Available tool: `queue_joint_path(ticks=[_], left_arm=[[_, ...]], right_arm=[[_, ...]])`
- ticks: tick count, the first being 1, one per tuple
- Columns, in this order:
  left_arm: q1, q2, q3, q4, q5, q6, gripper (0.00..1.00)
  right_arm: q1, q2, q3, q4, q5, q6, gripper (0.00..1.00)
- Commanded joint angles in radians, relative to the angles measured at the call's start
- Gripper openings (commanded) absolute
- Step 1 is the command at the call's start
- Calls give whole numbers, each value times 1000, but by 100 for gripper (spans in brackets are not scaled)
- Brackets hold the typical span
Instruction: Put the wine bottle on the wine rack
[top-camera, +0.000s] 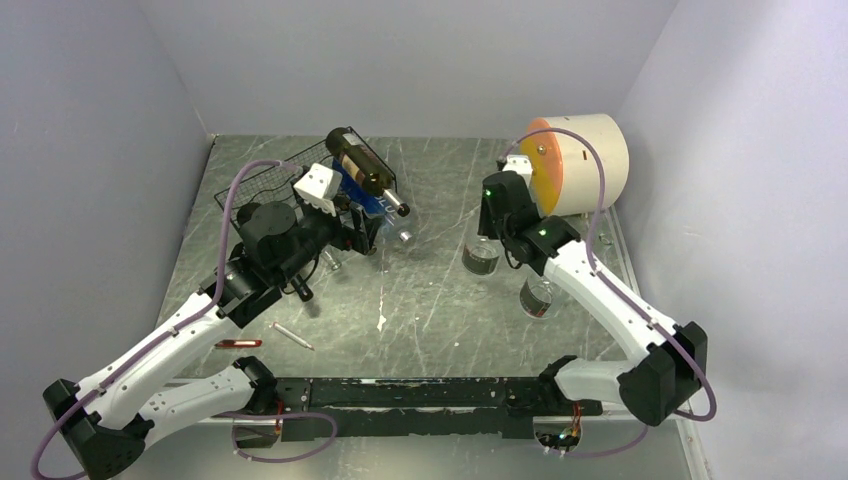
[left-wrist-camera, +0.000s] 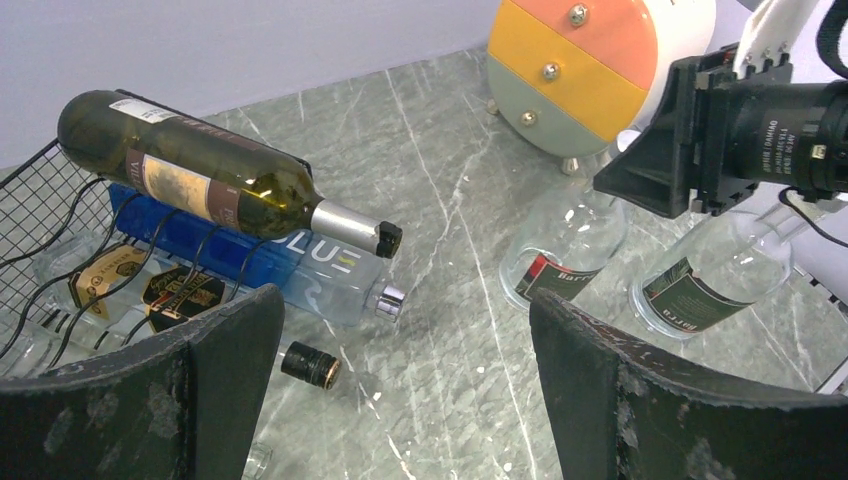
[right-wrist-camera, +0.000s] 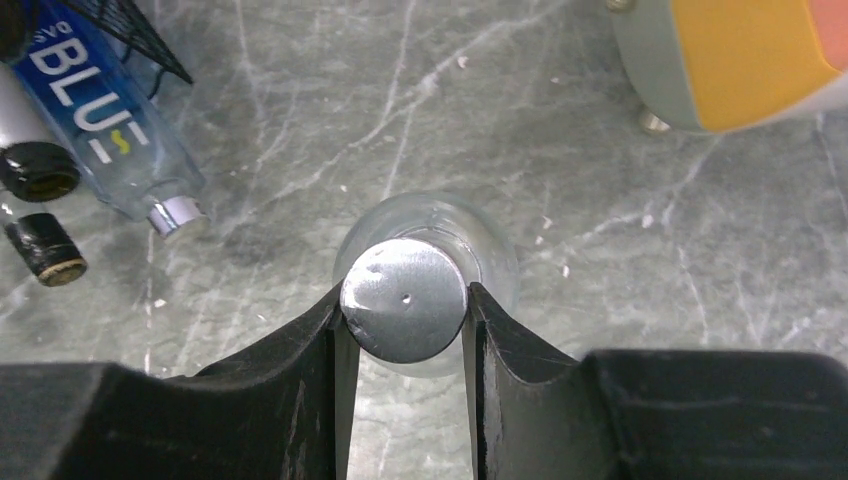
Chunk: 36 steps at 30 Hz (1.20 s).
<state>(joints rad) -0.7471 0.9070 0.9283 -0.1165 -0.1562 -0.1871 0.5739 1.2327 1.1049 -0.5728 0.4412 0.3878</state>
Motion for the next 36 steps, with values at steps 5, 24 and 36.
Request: queue_joint_path(ticks=[5, 24, 36], left_arm=[[-1, -3, 38, -7, -43, -5, 96], [-1, -2, 43, -42, -80, -14, 96], [0, 31, 59, -50, -87, -15, 96]], right_arm=[[3, 124, 62, 293, -115, 34, 0], [1, 104, -183, 810, -53, -32, 0], [109, -98, -420, 620, -44, -43, 0]])
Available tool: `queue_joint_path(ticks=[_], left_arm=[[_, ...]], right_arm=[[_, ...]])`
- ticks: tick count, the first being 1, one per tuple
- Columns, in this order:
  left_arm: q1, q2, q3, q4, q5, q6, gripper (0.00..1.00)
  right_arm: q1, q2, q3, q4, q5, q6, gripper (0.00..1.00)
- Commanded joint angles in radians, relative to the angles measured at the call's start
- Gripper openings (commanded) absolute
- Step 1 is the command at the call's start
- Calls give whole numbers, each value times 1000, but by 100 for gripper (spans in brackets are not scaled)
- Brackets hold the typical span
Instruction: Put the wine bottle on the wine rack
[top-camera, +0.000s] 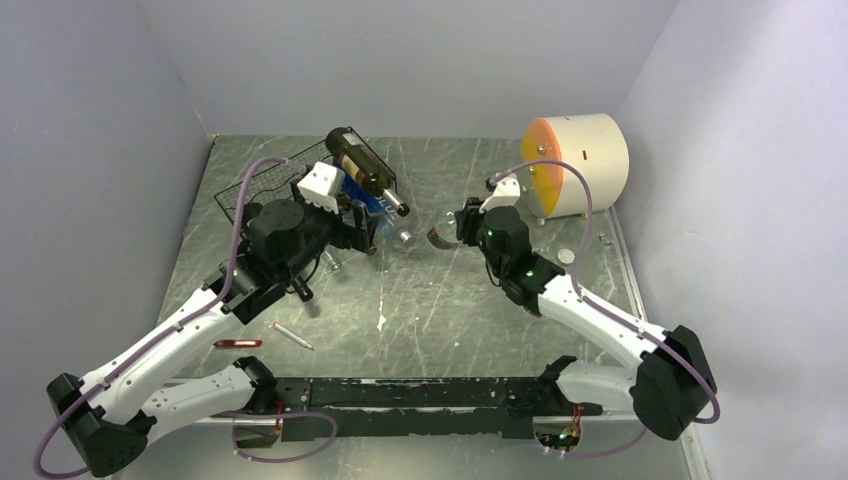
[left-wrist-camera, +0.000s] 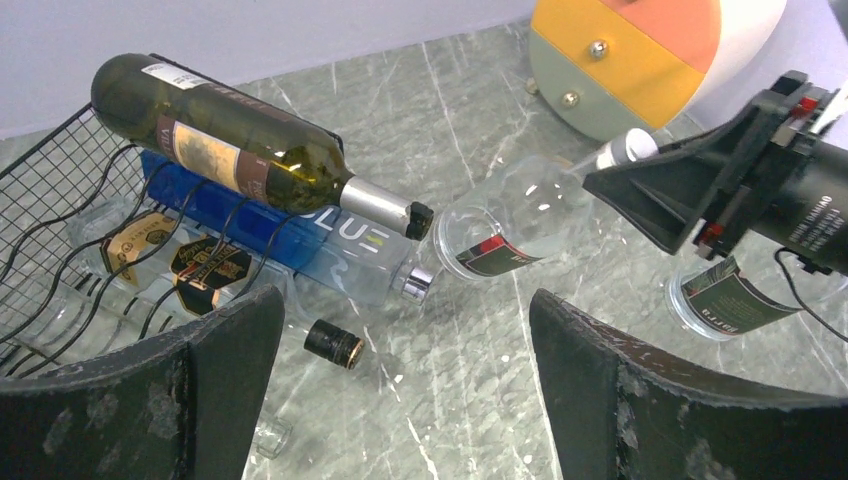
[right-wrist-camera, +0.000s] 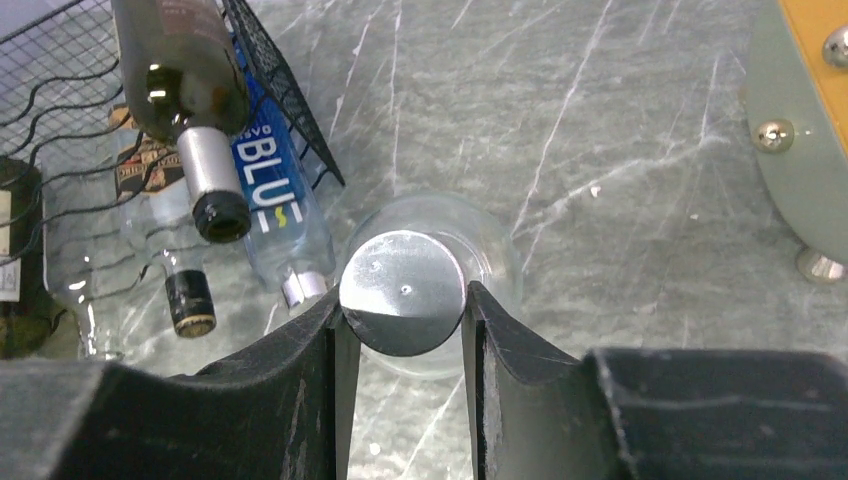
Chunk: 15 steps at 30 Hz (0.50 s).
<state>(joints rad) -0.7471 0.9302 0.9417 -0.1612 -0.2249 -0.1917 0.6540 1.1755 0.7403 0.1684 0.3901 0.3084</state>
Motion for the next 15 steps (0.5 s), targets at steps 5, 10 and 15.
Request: queue_joint_path(ticks=[5, 10, 15], left_arm=[[-1, 6, 49, -4, -19, -14, 96], [-1, 5, 57, -12, -29, -15, 96], [0, 1, 54, -8, -34, -14, 96]], right_arm=[[32, -67, -48, -277, -69, 35, 0], [33, -22, 20, -496, -139, 20, 0], [32, 12, 109, -674, -165, 35, 0]])
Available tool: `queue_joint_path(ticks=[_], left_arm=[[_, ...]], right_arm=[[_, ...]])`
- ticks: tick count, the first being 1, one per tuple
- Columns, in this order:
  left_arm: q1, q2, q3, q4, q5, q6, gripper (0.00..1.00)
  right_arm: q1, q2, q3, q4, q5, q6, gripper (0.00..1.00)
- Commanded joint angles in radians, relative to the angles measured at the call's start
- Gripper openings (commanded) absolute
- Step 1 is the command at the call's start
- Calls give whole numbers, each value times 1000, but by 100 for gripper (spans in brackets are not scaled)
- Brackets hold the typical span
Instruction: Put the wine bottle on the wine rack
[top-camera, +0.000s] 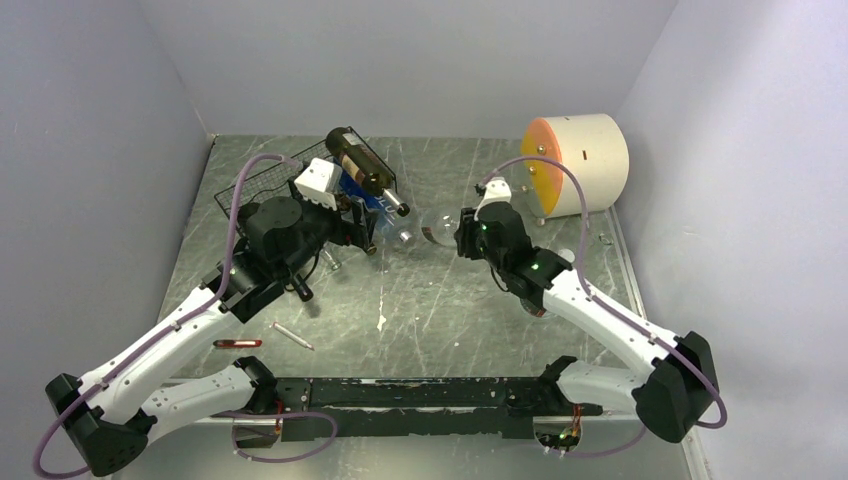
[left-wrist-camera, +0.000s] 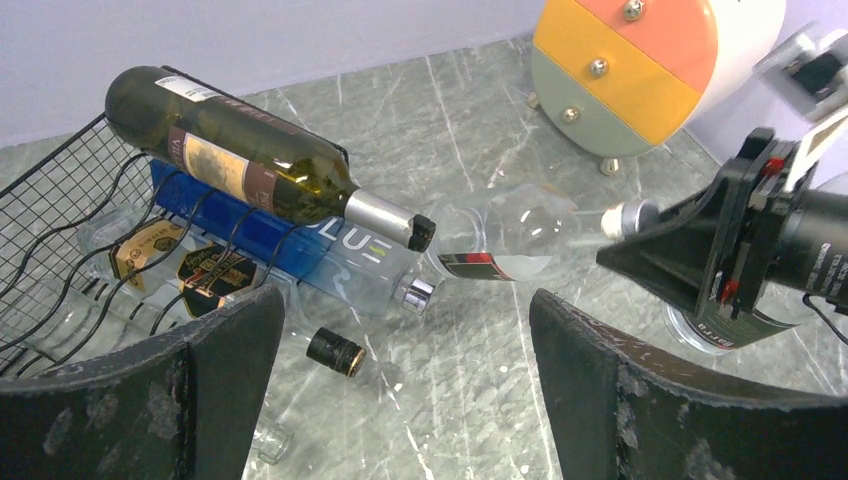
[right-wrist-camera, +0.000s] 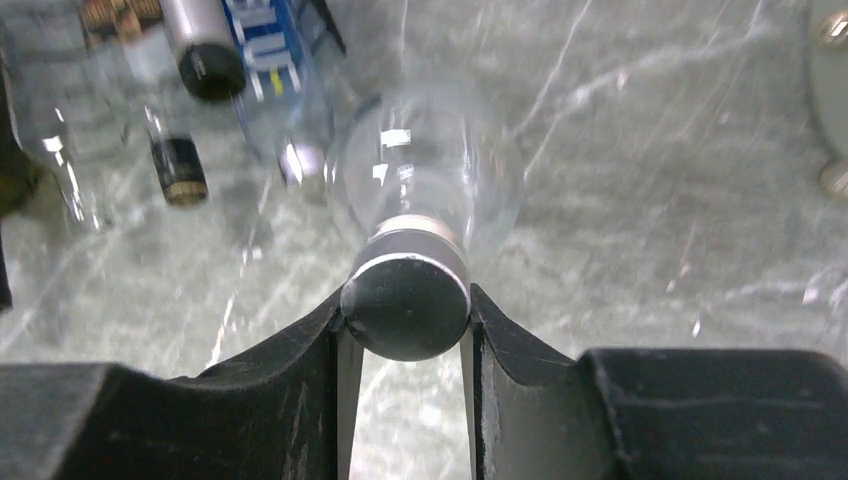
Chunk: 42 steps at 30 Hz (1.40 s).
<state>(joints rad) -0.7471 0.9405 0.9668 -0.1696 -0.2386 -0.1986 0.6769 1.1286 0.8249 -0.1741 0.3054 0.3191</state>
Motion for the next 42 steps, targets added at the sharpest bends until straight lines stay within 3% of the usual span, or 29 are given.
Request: queue_joint_path(ticks=[1, 5, 20, 29, 33, 35, 39, 42], left_arm=[[-1, -7, 29, -2, -22, -7, 96], [0, 1, 35, -8, -25, -6, 96], [-1, 1, 26, -12, -37, 5, 96], [-1, 11, 27, -19, -46, 9, 96], [0, 6, 26, -19, -49, 11, 96], [-1, 4, 23, -17, -49, 13, 96], [0, 3, 20, -18, -53, 14, 96], [-1, 4, 21, -13, -52, 16, 96]], right_arm=[[9, 69, 47, -366, -83, 31, 0], [9, 98, 109, -473, -80, 49, 0], [6, 205, 30, -283, -169, 25, 0], [-1, 252, 84, -271, -112, 26, 1], [-7, 249, 129, -312, -30, 21, 37], [-14, 249, 136, -327, -6, 18, 50], [-39, 269, 130, -341, 32, -10, 66], [-63, 299, 128, -335, 37, -49, 71]])
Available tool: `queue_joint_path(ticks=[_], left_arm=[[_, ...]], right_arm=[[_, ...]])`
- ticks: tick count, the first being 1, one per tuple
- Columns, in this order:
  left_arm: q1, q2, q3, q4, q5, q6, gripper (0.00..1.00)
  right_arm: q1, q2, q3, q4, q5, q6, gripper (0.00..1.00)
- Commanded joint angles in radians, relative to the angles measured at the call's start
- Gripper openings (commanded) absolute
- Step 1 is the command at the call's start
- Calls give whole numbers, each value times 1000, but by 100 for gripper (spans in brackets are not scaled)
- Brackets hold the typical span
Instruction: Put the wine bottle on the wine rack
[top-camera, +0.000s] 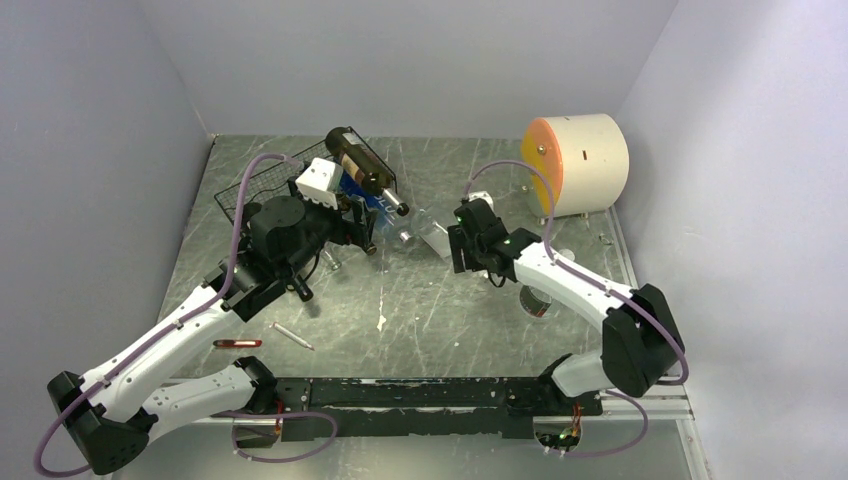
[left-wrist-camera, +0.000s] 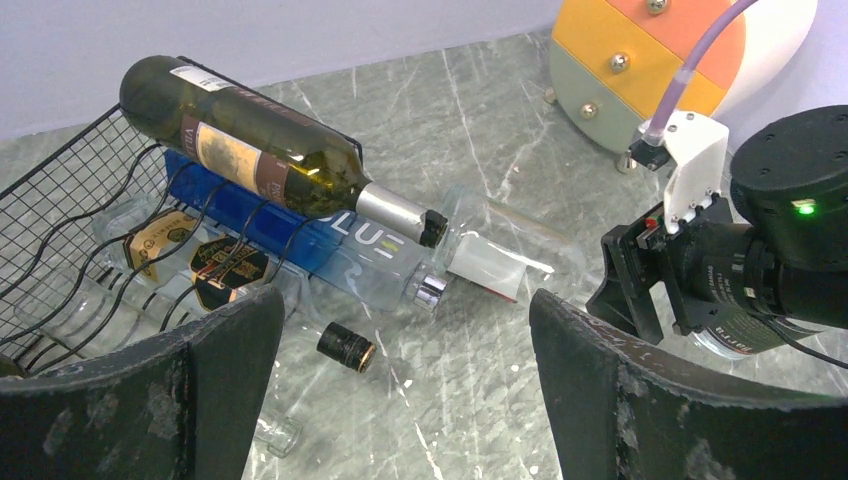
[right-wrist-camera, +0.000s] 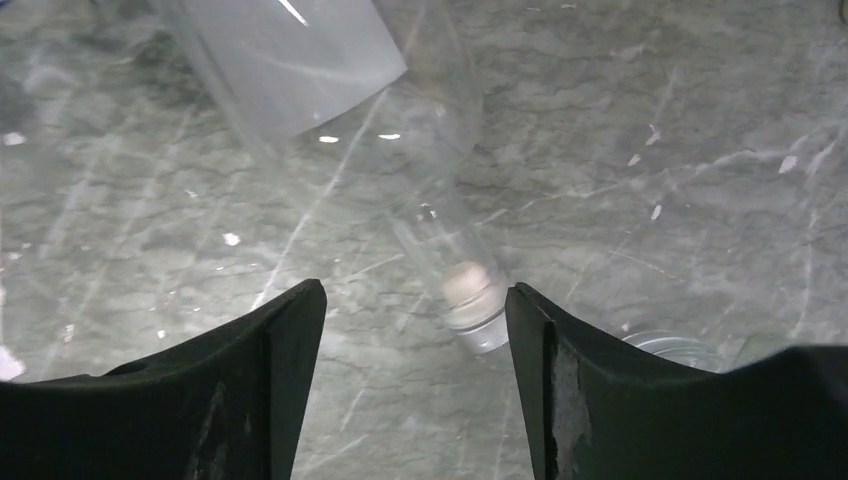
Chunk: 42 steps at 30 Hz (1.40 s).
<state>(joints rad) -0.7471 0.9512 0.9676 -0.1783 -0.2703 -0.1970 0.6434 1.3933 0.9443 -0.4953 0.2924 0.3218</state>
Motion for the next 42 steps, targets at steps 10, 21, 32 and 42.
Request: queue_joint_path(ticks=[10, 21, 32, 42], left_arm=[[-1, -15, 16, -10, -28, 14, 96], [-1, -13, 14, -9, -32, 16, 96], [0, -23, 12, -15, -45, 19, 96], [-1, -24, 14, -20, -49, 21, 96]], right_arm=[[-83, 153, 33, 37, -202, -171, 65], [-82, 247, 40, 84, -238, -146, 60], [-82, 302, 24, 183, -239, -130, 57], [-82, 285, -40, 277, -159, -132, 48]])
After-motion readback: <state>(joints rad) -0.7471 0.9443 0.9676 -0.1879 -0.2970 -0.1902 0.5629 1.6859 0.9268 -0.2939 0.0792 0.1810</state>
